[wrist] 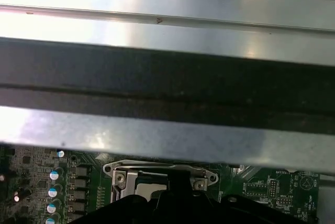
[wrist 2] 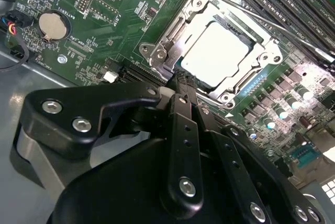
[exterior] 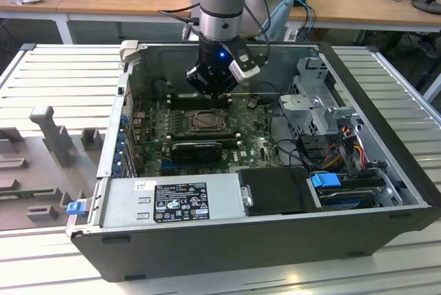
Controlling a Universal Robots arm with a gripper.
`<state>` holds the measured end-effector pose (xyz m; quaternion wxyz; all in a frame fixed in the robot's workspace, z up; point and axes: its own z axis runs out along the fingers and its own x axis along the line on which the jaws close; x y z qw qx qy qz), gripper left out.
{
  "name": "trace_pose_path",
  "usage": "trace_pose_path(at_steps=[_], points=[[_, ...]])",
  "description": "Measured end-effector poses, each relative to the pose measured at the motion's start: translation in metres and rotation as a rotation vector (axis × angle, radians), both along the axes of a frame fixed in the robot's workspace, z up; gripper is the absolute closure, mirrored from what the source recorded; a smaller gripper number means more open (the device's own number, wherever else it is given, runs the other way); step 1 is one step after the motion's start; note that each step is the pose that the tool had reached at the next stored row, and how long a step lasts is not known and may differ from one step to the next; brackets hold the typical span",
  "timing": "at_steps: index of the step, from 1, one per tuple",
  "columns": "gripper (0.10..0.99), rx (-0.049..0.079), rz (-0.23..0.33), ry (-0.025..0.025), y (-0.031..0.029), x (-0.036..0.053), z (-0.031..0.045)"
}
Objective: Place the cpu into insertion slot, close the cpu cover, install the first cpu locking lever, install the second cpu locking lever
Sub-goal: 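Install the second cpu locking lever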
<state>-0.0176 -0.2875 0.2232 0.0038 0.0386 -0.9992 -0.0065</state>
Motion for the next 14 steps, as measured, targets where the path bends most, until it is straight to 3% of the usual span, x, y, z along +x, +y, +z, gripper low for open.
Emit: trace_pose_path(at_steps=[14], points=[[0.98, 0.0, 0.0, 0.0, -0.004, 0.0, 0.0]])
